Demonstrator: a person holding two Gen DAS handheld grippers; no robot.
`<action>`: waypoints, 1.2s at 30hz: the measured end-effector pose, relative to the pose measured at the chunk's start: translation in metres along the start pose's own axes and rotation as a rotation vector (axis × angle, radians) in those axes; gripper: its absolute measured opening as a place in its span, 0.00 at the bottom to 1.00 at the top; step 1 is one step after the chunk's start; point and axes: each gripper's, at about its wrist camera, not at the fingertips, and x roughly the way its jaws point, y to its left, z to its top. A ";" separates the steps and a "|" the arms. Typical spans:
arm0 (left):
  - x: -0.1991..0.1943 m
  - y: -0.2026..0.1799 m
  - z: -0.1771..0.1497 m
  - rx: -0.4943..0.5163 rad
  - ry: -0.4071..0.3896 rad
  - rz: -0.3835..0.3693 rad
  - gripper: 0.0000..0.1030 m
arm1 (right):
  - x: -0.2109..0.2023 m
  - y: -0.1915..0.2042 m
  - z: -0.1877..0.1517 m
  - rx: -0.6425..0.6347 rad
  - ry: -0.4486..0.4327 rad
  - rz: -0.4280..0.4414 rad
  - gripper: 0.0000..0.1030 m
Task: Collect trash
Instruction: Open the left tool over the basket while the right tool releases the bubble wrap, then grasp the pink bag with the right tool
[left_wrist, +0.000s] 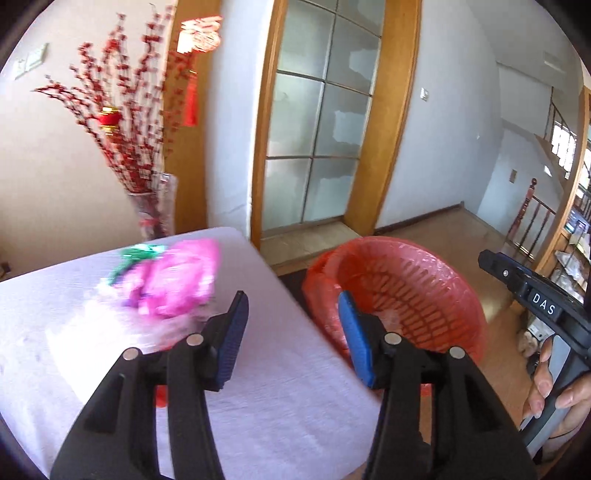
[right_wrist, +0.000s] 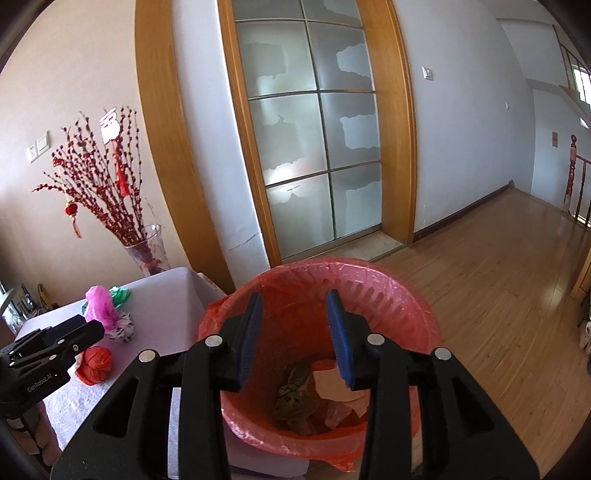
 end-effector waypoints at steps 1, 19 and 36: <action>-0.008 0.009 -0.002 -0.006 -0.008 0.022 0.51 | 0.001 0.009 -0.002 -0.009 0.007 0.018 0.36; -0.095 0.172 -0.030 -0.238 -0.061 0.312 0.57 | 0.035 0.174 -0.001 -0.165 0.106 0.293 0.36; -0.100 0.219 -0.048 -0.294 -0.038 0.348 0.57 | 0.092 0.213 0.001 -0.150 0.193 0.232 0.50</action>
